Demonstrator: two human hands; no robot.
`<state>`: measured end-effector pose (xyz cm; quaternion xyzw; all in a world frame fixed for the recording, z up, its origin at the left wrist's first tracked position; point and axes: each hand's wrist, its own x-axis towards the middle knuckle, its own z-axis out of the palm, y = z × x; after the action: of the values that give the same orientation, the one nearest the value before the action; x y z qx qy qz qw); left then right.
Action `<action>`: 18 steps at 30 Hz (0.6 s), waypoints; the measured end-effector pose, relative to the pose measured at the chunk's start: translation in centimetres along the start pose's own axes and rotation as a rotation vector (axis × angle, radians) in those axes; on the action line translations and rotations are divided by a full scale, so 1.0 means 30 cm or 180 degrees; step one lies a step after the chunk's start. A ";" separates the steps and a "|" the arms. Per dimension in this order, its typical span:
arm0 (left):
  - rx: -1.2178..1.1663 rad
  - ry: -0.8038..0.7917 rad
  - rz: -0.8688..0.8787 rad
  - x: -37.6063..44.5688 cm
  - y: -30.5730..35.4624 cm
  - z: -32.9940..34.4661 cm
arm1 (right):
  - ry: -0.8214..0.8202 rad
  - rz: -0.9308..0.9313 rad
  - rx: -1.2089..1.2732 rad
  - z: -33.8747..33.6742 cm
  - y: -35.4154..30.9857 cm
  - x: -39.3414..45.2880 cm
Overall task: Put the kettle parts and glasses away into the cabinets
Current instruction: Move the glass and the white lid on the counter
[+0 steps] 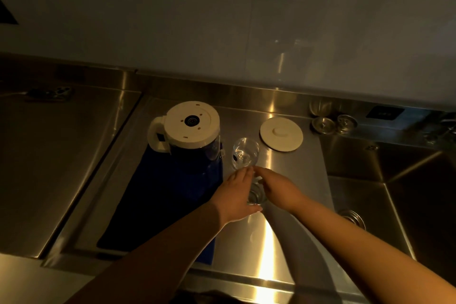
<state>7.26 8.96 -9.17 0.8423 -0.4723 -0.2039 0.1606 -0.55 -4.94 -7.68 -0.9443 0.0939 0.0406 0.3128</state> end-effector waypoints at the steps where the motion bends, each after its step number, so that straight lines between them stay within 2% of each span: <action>1: 0.0000 0.0003 -0.0038 0.007 0.007 0.005 | 0.0001 0.0036 0.0032 0.003 -0.002 0.000; 8: -0.0243 0.0378 -0.0199 -0.004 0.032 0.025 | -0.0272 0.0067 0.0276 -0.015 -0.020 -0.016; 12: -0.0568 0.0718 -0.0197 -0.038 0.037 -0.014 | -0.0855 0.0182 0.1380 -0.055 -0.018 -0.025; 14: -0.0642 0.0849 -0.0216 -0.049 0.032 -0.034 | -0.1048 0.0233 0.1661 -0.071 -0.018 -0.021; 18: -0.0652 0.0905 -0.0237 -0.069 0.002 -0.071 | -0.1193 0.0003 0.1190 -0.064 -0.038 -0.003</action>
<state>7.28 10.89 -6.90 0.8588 -0.3902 -0.1356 0.3031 -0.36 -5.18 -5.47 -0.8460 0.0407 0.1969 0.4937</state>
